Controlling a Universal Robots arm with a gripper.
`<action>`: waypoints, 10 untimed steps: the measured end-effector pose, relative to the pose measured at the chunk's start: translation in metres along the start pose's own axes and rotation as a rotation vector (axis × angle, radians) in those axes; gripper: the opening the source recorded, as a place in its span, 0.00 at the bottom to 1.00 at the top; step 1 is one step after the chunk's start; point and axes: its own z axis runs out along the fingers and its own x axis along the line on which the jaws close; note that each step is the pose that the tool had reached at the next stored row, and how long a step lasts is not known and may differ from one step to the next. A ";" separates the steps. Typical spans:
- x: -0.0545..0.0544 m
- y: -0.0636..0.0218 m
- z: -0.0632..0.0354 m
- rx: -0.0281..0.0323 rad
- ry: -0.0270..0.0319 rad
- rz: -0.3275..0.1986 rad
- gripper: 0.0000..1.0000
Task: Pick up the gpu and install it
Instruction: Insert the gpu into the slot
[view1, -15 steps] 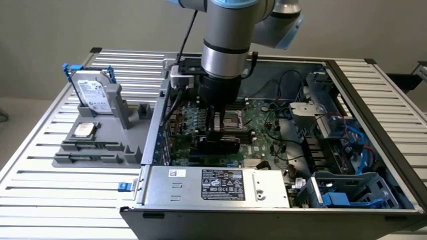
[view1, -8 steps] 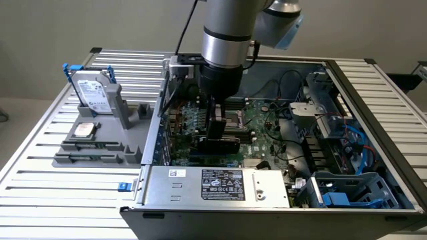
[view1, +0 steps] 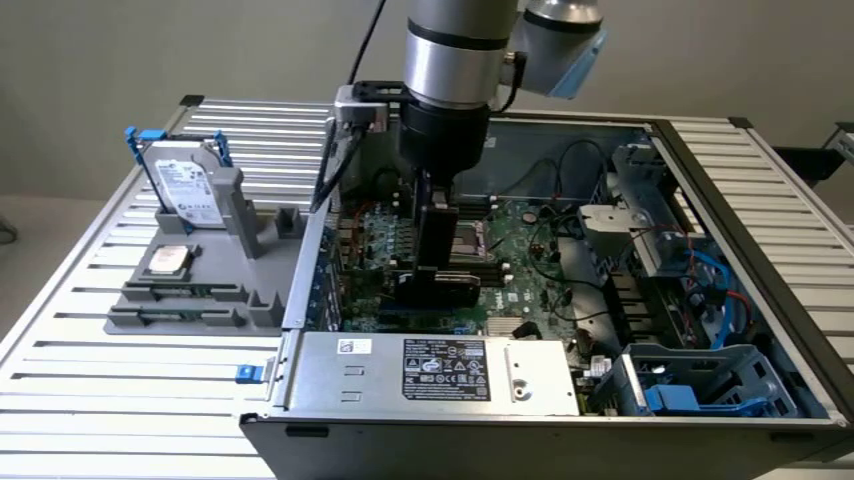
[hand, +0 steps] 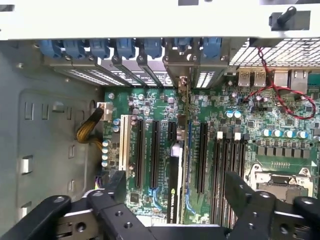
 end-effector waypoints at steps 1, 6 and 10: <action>0.001 0.0003 -0.0037 0.0000 -0.0001 0.000 0.94; 0.003 0.0022 -0.0229 -0.0004 -0.0001 0.000 0.98; 0.004 0.0029 -0.0306 -0.0004 -0.0001 0.000 0.90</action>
